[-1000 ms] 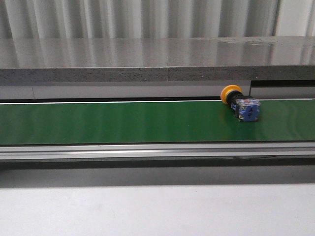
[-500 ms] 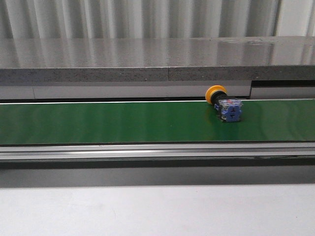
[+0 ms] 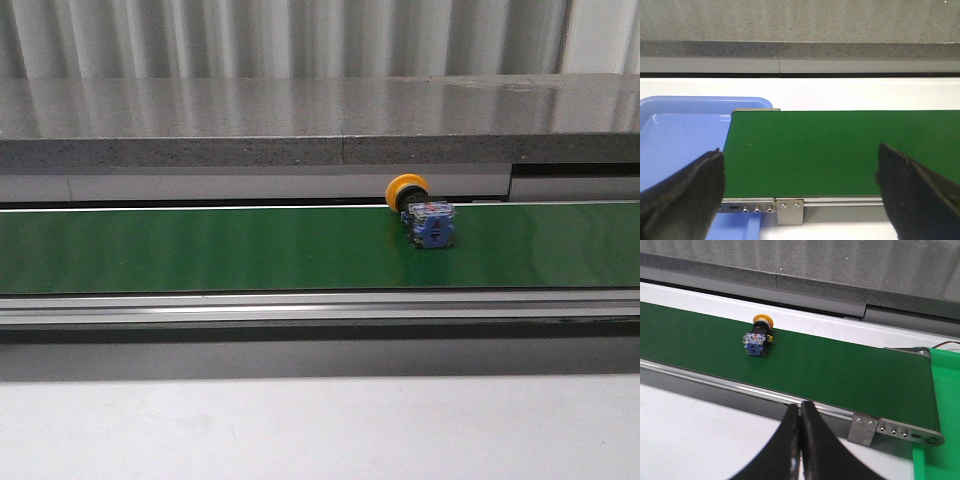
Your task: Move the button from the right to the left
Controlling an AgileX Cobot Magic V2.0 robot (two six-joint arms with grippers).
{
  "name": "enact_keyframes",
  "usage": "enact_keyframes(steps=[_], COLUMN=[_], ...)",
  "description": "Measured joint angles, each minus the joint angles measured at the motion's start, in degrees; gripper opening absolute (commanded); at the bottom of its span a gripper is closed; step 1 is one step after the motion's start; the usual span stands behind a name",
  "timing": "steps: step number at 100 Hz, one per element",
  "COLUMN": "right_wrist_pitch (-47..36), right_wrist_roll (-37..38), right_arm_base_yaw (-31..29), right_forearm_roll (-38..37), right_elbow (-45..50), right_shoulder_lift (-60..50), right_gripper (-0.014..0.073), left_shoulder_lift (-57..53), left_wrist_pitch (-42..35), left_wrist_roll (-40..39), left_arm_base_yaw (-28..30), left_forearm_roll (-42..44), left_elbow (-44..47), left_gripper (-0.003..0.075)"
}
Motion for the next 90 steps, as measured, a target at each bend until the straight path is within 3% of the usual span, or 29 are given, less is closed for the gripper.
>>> enact_keyframes(steps=[25,60,90], right_wrist_pitch=[0.0,0.0,0.0], right_wrist_roll=[0.0,0.0,0.0], right_arm_base_yaw=[0.0,0.0,0.0], right_forearm_roll=[0.0,0.0,0.0], right_elbow=[0.0,0.0,0.0], right_shoulder_lift=[0.0,0.0,0.0], right_gripper=[-0.0065,-0.0065,-0.0065], left_shoulder_lift=[14.39,34.09,48.53], left_wrist_pitch=[12.3,21.62,24.85], left_wrist_roll=[0.5,-0.23,-11.76], left_arm_base_yaw=[-0.65,-9.27,-18.43], left_forearm_roll=[-0.98,-1.87,3.97], left_elbow=[-15.49,-31.17,-40.7], left_gripper=[0.0587,0.0587,0.0587])
